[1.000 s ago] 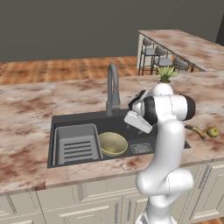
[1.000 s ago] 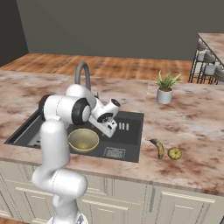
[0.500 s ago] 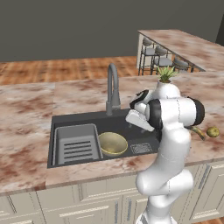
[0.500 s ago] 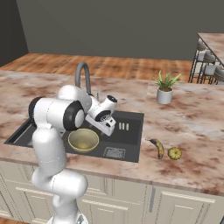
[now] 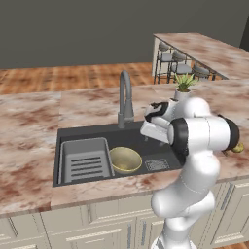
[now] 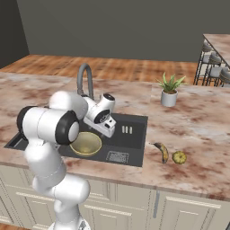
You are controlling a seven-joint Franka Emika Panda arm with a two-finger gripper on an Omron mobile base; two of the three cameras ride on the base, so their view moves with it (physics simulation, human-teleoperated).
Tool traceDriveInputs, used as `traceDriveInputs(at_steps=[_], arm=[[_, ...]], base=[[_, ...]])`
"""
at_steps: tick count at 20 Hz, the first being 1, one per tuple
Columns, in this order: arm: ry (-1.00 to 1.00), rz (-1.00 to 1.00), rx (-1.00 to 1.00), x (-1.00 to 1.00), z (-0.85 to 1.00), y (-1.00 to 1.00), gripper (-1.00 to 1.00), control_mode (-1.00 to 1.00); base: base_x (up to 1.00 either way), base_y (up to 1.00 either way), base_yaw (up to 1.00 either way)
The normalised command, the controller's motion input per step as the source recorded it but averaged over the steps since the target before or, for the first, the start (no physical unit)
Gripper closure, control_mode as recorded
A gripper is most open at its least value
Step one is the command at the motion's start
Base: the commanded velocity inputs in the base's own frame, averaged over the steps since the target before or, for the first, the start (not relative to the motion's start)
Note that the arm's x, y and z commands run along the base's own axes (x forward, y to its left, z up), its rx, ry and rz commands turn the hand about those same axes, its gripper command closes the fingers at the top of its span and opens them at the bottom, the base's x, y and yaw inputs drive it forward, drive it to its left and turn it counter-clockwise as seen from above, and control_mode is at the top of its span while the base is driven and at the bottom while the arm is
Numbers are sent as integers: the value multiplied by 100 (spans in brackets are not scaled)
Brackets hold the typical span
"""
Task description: Remove the squash and banana from the sink. Then move the bowl and cup from the counter to the sink for washing.
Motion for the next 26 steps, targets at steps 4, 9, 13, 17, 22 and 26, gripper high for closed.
traceDriveInputs(at_steps=[4, 9, 13, 17, 22, 26], arm=[[0, 0, 0, -30, 32, 12, -100, -100], [0, 0, -1, -32, 32, 11, -100, -100], [0, 1, -8, -32, 26, 11, -100, -100], [-4, 4, -14, -35, 24, 9, -100, -100], [-5, 1, -16, -32, 23, 18, -100, -100], [0, 0, -2, -28, 24, 27, -100, -100]], base=[[0, 0, 0], [0, 0, 0], [0, 0, 0], [0, 0, 0], [0, 0, 0], [0, 0, 0]])
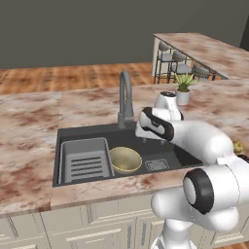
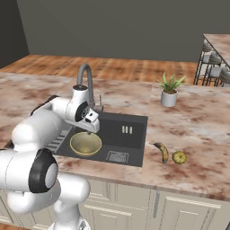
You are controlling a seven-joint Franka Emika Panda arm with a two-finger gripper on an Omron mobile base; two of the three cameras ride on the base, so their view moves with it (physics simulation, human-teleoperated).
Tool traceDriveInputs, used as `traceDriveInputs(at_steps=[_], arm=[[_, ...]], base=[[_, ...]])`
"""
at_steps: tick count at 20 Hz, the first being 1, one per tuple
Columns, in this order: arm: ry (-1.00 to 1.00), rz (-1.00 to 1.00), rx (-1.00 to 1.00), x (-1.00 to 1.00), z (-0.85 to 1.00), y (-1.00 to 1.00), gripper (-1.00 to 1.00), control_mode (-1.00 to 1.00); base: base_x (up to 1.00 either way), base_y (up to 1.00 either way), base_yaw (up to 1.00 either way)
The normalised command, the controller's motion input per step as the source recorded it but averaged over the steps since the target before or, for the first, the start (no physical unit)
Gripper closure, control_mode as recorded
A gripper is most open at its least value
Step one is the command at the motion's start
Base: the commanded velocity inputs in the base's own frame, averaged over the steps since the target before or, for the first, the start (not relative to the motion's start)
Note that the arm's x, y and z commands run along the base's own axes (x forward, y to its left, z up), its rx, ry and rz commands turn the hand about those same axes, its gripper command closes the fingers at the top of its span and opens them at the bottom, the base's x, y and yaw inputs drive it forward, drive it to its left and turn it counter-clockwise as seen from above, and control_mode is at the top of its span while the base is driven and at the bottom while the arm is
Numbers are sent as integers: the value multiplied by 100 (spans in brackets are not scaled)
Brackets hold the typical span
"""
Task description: Remove the squash and banana from the sink. Then move the bowl and cup from the counter to the sink for washing.
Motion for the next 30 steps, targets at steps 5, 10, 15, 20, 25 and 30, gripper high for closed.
traceDriveInputs(at_steps=[5, 10, 15, 20, 25, 30], arm=[[0, 0, 0, -31, 24, 27, -100, -100], [0, 0, 0, -25, 23, 34, -100, -100], [0, 0, -1, -20, 23, 40, -100, -100], [0, 0, -5, -18, 22, 45, -100, -100], [0, 0, -8, -14, 23, 50, -100, -100], [0, 0, -9, -13, 22, 51, -100, -100]], base=[[0, 0, 0], [0, 0, 0], [0, 0, 0], [0, 0, 0], [0, 0, 0], [0, 0, 0]])
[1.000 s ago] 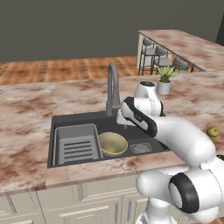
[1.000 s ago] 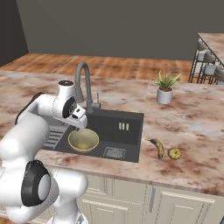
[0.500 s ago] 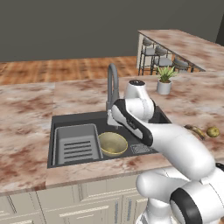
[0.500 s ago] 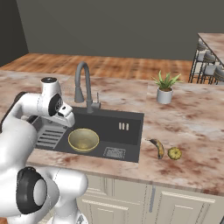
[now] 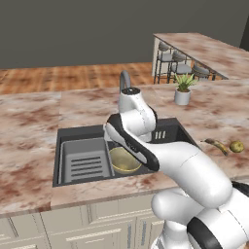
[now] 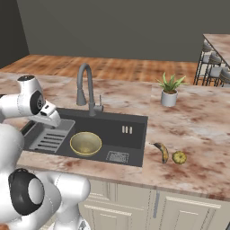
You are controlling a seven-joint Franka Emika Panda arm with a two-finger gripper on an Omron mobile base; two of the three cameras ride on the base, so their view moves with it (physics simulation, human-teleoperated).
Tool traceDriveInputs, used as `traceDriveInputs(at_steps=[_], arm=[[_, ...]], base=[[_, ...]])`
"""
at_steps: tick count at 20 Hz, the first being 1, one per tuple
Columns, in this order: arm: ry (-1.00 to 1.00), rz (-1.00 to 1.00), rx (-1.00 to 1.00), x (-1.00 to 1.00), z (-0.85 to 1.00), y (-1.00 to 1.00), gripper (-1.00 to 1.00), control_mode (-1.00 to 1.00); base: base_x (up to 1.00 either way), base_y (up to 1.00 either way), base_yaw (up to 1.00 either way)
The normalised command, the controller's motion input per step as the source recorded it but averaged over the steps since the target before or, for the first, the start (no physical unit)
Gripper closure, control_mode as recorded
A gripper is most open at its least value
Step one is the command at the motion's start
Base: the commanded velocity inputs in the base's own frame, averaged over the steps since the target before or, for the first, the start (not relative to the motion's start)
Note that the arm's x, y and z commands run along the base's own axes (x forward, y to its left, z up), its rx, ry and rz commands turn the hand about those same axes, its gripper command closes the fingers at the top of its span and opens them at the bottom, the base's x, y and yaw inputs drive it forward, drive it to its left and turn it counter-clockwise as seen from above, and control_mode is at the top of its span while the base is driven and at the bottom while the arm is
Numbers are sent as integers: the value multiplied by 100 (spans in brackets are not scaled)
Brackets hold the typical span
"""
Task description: Remove the squash and banana from the sink. Then move the bowl and cup from the counter to the sink for washing.
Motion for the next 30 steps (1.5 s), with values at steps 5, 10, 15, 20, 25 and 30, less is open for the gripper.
traceDriveInputs(at_steps=[5, 10, 15, 20, 25, 30], arm=[[0, 0, -6, -12, 21, 51, -100, -100], [0, 1, -5, -8, 19, 49, -100, -100], [4, 4, 0, -4, 13, 43, -100, -100], [5, 7, 0, -4, 7, 42, -100, -100], [1, 7, 0, -12, 1, 37, -100, -100], [0, 10, 0, -7, 0, 33, -100, -100]], base=[[0, 0, 0], [0, 0, 0], [0, 0, 0], [0, 0, 0], [0, 0, 0], [0, 0, 0]])
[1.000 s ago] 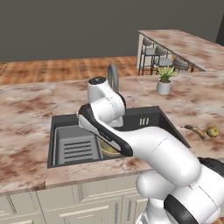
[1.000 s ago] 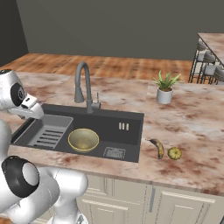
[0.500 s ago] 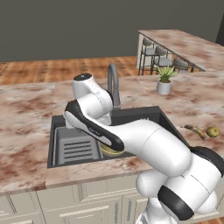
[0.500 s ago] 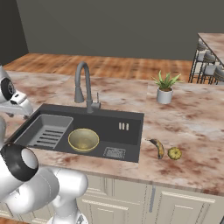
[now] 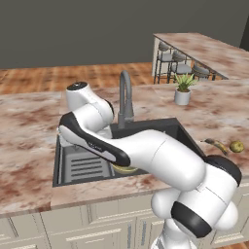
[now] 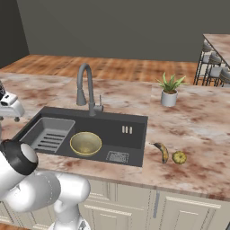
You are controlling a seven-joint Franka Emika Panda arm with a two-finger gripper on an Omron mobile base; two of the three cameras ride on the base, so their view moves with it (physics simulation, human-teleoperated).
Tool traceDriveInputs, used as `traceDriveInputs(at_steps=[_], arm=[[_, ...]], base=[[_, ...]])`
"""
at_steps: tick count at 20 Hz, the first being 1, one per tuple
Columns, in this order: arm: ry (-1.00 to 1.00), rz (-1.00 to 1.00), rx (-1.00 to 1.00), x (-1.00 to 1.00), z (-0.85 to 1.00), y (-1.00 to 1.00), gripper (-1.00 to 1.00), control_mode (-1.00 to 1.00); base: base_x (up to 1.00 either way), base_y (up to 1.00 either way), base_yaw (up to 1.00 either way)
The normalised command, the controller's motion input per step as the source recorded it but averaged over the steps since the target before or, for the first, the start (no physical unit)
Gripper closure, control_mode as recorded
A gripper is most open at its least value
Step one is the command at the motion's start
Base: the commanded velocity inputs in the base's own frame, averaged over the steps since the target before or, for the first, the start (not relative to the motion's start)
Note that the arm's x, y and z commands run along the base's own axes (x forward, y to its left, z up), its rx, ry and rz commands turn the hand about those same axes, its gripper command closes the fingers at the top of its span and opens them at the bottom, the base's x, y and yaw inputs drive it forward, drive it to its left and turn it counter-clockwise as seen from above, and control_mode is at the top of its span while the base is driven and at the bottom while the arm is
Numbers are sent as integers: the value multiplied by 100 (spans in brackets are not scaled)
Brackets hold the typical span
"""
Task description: Remove the squash and banana from the sink. Then move the bowl and cup from the counter to the sink for washing.
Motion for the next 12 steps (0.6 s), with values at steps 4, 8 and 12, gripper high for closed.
traceDriveInputs(at_steps=[4, 8, 12], arm=[[0, 11, 0, -3, 0, 34, -100, -100], [0, 15, 4, 0, 0, 27, -100, -100], [0, 17, 5, 0, -1, 26, -100, -100]], base=[[0, 0, 0], [0, 0, 0], [0, 0, 0]])
